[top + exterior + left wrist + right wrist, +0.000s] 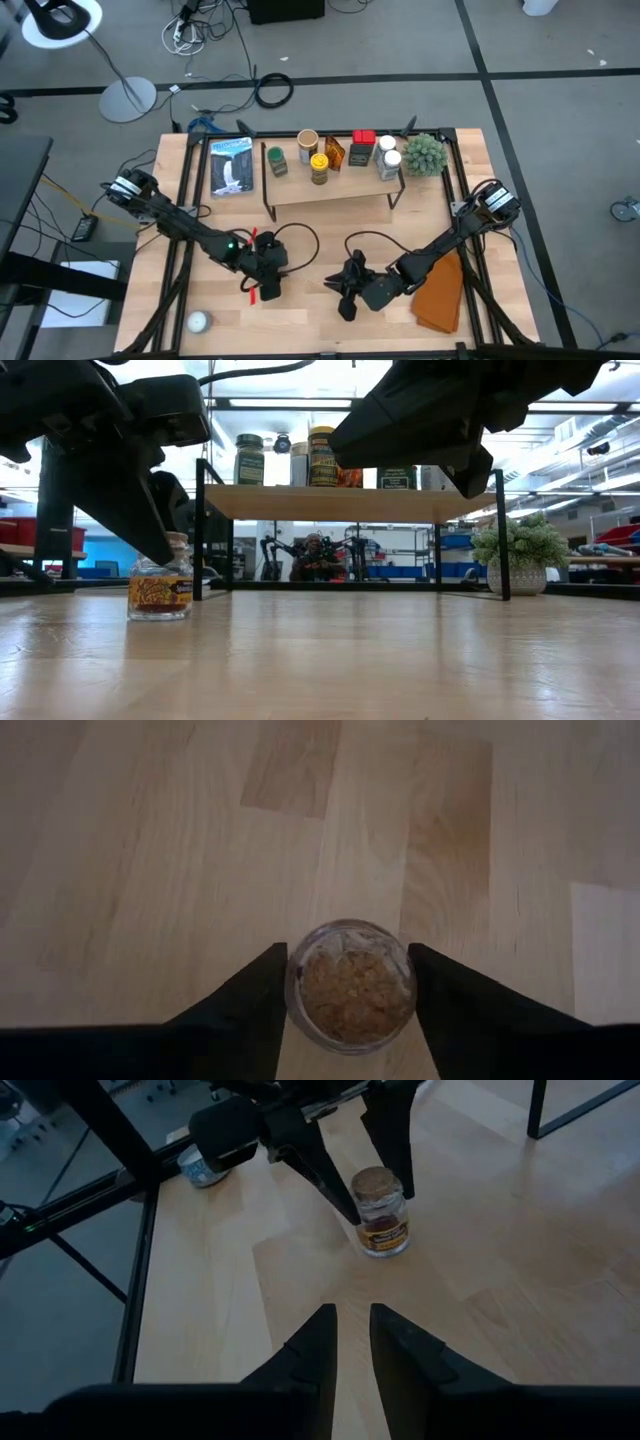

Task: Shelf spices
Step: Put the transparent seasoning bottle on the shelf aligned with the other yellow seasoning bottle

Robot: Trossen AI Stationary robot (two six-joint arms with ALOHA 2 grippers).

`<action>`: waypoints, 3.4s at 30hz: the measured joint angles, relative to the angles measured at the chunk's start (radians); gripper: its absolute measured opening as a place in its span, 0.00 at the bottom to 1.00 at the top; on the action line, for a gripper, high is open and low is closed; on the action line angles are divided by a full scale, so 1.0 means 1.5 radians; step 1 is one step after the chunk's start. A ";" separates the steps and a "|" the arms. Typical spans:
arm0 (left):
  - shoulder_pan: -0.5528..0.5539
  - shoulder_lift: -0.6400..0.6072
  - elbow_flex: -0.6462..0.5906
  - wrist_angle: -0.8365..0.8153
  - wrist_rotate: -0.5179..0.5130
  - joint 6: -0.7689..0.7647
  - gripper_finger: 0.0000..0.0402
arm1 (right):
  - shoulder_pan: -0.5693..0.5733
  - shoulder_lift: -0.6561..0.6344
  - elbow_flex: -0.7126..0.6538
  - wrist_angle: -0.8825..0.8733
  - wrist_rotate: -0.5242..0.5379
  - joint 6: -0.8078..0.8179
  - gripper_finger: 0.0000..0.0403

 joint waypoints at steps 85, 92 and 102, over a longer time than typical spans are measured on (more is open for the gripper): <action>0.456 0.000 0.431 -0.384 0.157 0.384 0.46 | 0.012 0.000 0.000 -0.001 0.000 -0.024 0.16; 0.454 0.001 0.431 -0.390 0.154 0.368 0.48 | 0.012 0.000 0.000 -0.001 0.000 -0.019 0.16; 0.453 0.001 0.430 -0.404 0.141 0.363 0.55 | 0.012 0.000 0.000 -0.001 0.000 -0.019 0.16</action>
